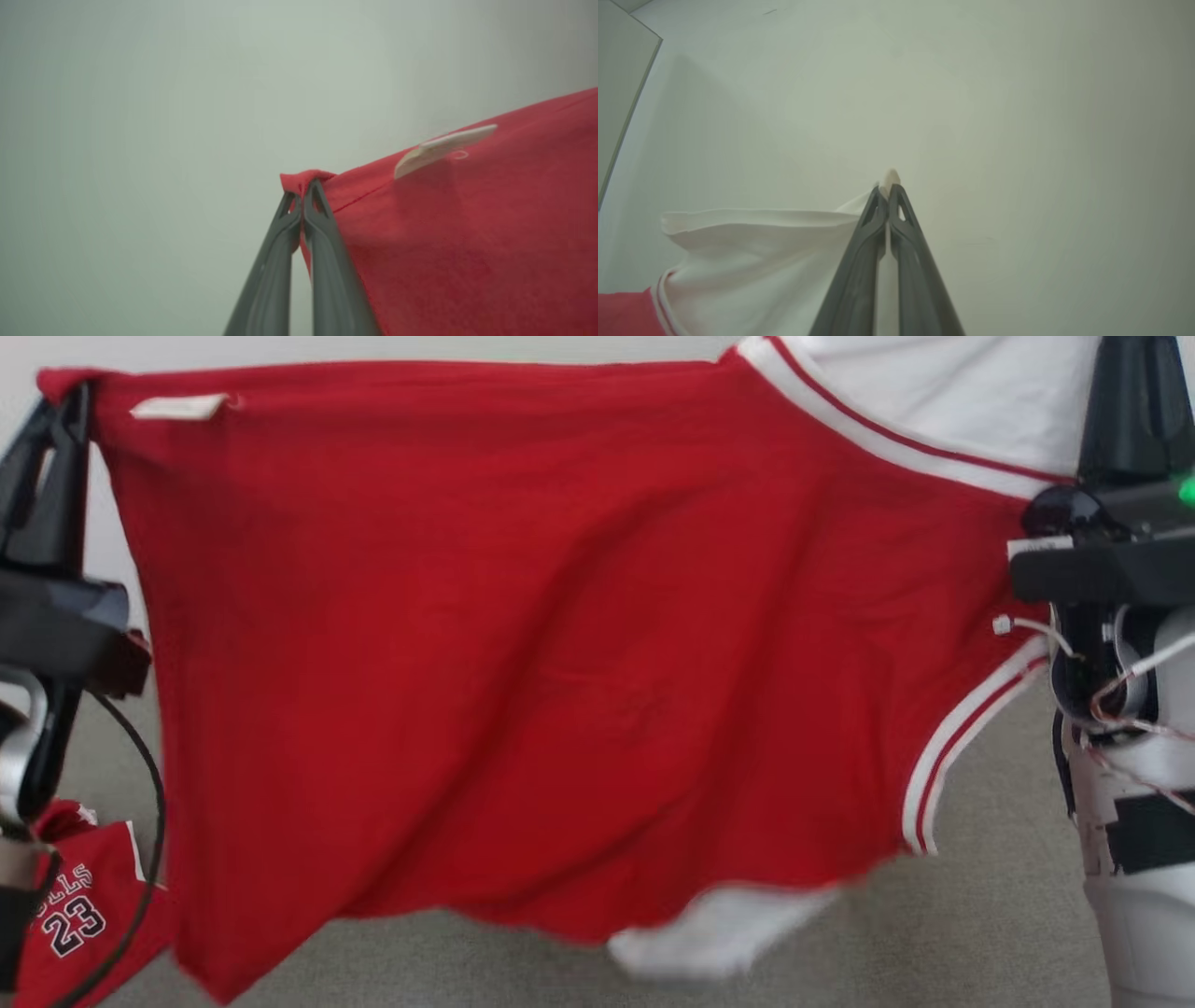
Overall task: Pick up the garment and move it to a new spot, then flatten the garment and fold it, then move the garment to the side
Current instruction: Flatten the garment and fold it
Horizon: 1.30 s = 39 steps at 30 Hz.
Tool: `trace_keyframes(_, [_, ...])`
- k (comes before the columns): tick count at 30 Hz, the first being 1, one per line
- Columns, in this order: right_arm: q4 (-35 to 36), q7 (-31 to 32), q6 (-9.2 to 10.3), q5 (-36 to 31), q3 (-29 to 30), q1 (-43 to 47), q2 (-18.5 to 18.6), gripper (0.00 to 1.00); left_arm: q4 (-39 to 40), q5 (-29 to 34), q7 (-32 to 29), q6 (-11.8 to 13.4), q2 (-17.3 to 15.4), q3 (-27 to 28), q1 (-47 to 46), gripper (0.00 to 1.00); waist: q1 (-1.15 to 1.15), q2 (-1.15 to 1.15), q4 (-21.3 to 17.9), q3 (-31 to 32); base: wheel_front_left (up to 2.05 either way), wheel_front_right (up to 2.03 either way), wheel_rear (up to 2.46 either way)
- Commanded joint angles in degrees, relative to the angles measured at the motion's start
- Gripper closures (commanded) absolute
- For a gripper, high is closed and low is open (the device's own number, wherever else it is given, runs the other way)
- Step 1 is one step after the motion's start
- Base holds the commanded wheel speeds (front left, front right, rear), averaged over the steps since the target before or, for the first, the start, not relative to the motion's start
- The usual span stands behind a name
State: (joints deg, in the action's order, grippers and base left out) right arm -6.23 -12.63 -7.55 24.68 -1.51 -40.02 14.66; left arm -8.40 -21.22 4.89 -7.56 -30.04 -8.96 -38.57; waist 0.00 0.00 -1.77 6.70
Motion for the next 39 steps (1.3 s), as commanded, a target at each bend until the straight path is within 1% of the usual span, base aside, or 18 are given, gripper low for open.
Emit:
trace_keyframes(1, [-0.71,0.65,0.14,-0.58,-0.95,-1.32,0.87,1.0,-1.05,-0.7,-1.3,0.14,-0.57,-0.38,-1.03,1.0,0.0,0.0,0.05,-1.34,0.0,0.0,0.0])
trace_keyframes(4, [-4.74,2.13,0.14,-1.23,-3.11,-5.11,1.08,1.0,-3.49,-2.18,-4.17,0.13,-0.94,-2.25,-3.73,1.0,0.0,0.0,-0.1,-3.73,0.0,0.0,0.0])
trace_keyframes(5, [-8.83,3.09,0.14,-1.52,-4.19,-7.27,0.61,1.0,-5.45,-3.46,-5.52,0.14,-0.61,-3.43,-5.22,1.0,0.0,0.0,-0.11,-5.89,0.0,0.0,0.0])
trace_keyframes(7, [-12.67,3.42,0.14,-2.64,-5.84,-10.47,0.7,1.0,-7.48,-3.74,-6.29,0.14,-0.47,-5.37,-6.49,1.0,0.0,0.0,-0.03,-8.95,0.0,0.0,0.0])
trace_keyframes(9, [-15.98,2.34,0.14,-3.97,-6.62,-14.85,0.76,1.0,-9.93,-3.53,-6.52,0.14,-0.55,-6.88,-8.88,1.0,0.0,0.0,-0.01,-13.06,0.0,0.0,0.0])
trace_keyframes(11, [-19.32,0.88,0.14,-6.15,-6.31,-19.47,1.14,1.0,-13.08,-3.71,-5.39,0.3,0.09,-6.62,-12.45,1.0,0.0,0.0,0.07,-16.72,0.0,0.0,0.0])
trace_keyframes(12, [-21.08,0.1,0.14,-7.04,-5.65,-22.29,1.06,1.0,-14.65,-2.8,-4.21,0.36,0.16,-6.73,-14.91,1.0,0.0,0.0,0.06,-18.15,0.0,0.0,0.0])
trace_keyframes(15, [-24.52,-1.85,0.14,-10.8,-2.41,-31.16,1.03,1.0,-19.17,-0.57,0.04,0.51,0.41,-6.69,-22.33,1.0,0.0,0.0,0.05,-21.45,0.0,0.0,0.0])
trace_keyframes(18, [-26.31,-2.49,0.15,-14.67,0.96,-37.45,1.17,1.0,-22.61,1.21,4.62,0.43,0.42,-7.04,-29.07,1.0,0.0,0.0,-0.02,-22.47,0.0,0.0,0.0])
trace_keyframes(21, [-25.3,-2.55,0.16,-17.01,3.25,-39.52,1.44,1.0,-26.6,1.06,7.28,0.36,1.35,-7.25,-33.37,1.0,0.0,0.0,-0.11,-22.37,0.0,0.0,0.0])
trace_keyframes(24, [-24.96,-2.58,0.16,-17.38,4.41,-35.91,1.37,1.0,-30.35,0.02,8.6,0.32,2.51,-8.28,-32.95,1.0,0.0,0.0,-0.34,-22.02,0.0,0.0,0.0])
trace_keyframes(26, [-24.9,-2.59,0.16,-16.49,4.28,-32.19,1.56,1.0,-32.87,-1.62,9.1,0.26,3.48,-8.52,-30.52,1.0,0.0,0.0,-0.63,-21.9,0.0,0.0,0.0])
trace_keyframes(28, [-24.57,-2.6,0.16,-15.12,3.96,-26.36,1.3,1.0,-35.01,-2.73,9.65,0.23,4.73,-8.52,-26.82,1.0,0.0,0.0,-0.87,-21.53,0.0,0.0,0.0])
trace_keyframes(34, [-22.55,-2.62,0.16,-10.43,3.03,-5.05,-0.23,1.0,-40.21,-7.99,10.25,0.19,10.33,-7.98,-10.86,1.0,0.0,0.0,-1.29,-19.72,0.0,0.0,0.0])
trace_keyframes(39, [-19.62,-2.62,0.16,-7.07,5.63,12.1,-2.69,1.0,-42.09,-11.44,10.3,0.17,15.49,-6.02,2.92,1.0,0.0,0.0,-1.52,-16.7,0.0,0.0,0.0])
